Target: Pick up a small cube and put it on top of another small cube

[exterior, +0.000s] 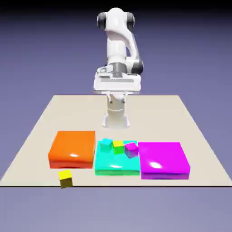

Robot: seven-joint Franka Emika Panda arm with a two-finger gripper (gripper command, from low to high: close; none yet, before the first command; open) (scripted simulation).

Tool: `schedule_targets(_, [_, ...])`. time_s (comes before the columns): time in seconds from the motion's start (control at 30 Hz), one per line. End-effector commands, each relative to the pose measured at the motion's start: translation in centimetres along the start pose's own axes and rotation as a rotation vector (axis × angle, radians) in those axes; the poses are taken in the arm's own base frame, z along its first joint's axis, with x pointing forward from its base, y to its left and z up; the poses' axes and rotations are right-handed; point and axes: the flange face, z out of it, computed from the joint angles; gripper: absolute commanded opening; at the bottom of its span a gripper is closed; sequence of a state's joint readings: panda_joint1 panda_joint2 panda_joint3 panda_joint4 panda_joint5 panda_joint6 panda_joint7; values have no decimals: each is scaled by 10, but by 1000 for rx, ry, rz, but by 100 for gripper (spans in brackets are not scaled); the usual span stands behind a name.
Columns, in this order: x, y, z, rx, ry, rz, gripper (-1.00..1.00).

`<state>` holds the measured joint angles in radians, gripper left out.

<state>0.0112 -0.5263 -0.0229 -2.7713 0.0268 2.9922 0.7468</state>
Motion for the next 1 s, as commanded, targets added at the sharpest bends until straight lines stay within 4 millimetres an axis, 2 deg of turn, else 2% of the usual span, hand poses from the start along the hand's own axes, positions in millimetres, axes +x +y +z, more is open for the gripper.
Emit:
schedule_targets(0.0, [10,4,10,-29,-29,46,0])
schedule_targets(0.2, [62,38,68,-200,-193,313,0])
schedule_targets(0.43, [109,92,132,-379,-365,606,0])
schedule_targets(0.7, [148,161,193,-545,-526,902,0])
schedule_targets(0.97, [175,221,241,-672,-655,1131,0])
